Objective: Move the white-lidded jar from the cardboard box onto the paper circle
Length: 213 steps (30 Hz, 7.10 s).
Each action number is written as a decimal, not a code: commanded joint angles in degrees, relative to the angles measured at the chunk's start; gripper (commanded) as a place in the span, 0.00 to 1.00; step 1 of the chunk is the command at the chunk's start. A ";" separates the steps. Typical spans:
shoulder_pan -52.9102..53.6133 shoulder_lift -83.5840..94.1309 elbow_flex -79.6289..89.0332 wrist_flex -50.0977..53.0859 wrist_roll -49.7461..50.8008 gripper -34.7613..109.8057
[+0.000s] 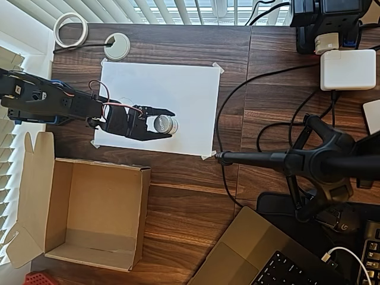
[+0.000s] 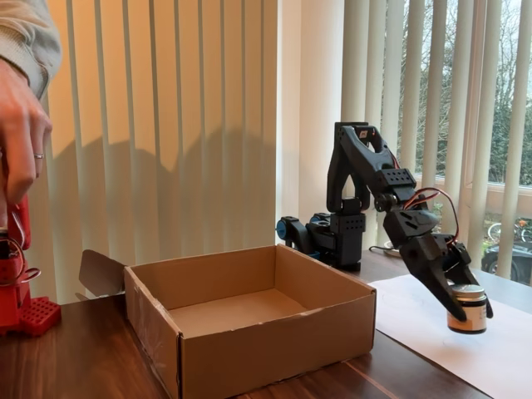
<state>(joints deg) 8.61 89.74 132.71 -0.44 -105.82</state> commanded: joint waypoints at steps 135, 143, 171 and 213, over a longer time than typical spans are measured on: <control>-12.30 105.91 42.89 67.50 93.96 0.24; -12.22 105.91 42.89 67.32 94.13 0.24; -11.87 105.91 42.98 67.24 94.48 0.24; -11.87 105.91 42.98 67.24 94.48 0.24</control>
<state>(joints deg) -3.08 191.95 178.33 66.88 -10.90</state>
